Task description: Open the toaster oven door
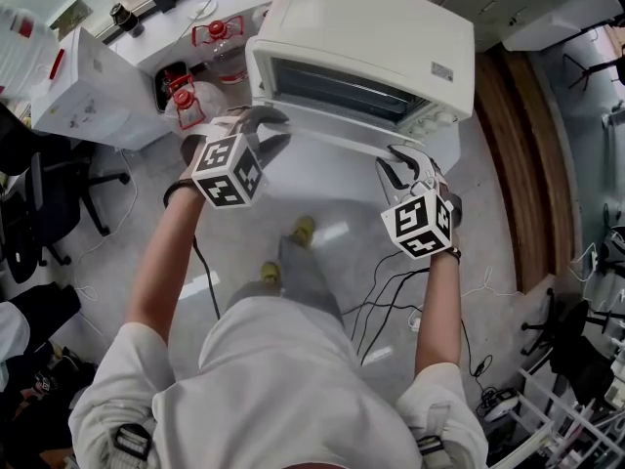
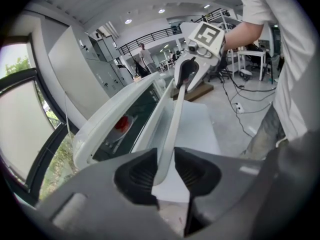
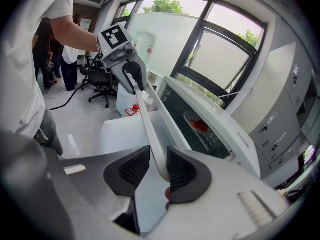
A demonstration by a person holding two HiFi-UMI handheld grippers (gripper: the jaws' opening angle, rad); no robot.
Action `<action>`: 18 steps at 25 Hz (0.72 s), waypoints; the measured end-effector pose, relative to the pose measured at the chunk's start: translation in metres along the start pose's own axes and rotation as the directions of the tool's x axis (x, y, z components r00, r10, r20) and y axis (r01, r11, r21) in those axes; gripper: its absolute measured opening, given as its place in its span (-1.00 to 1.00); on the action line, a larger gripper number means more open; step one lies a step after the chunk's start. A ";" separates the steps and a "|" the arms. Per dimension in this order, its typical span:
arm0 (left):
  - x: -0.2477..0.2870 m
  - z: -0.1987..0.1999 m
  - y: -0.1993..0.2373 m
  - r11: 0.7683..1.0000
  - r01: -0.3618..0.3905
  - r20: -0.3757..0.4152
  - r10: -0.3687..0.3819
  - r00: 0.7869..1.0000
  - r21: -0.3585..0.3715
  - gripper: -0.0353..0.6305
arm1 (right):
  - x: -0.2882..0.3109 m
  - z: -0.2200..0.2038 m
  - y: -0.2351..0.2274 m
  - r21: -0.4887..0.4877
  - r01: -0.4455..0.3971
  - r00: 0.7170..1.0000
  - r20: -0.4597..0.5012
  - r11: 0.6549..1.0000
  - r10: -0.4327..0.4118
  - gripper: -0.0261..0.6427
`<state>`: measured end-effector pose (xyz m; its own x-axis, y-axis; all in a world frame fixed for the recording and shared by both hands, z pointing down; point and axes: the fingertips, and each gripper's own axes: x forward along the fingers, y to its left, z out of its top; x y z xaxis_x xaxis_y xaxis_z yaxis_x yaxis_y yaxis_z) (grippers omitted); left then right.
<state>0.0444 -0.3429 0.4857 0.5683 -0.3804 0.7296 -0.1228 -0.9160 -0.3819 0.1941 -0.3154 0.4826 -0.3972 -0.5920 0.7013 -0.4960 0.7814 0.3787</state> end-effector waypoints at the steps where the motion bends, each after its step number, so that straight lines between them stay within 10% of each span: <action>1: 0.000 -0.001 -0.004 1.000 0.001 -0.002 -0.001 1.000 0.001 -0.58 | 0.000 -0.002 0.004 0.000 0.001 1.000 -0.001 1.000 -0.001 -0.63; 18: 0.014 -0.026 -0.069 0.998 0.051 -0.027 -0.050 0.998 0.033 -0.51 | 0.005 -0.030 0.063 0.044 0.008 1.000 -0.002 0.999 -0.008 -0.63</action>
<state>0.0401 -0.2883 0.5372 0.5515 -0.3371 0.7631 -0.0665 -0.9296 -0.3626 0.1835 -0.2629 0.5281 -0.3916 -0.5978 0.6995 -0.5324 0.7672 0.3576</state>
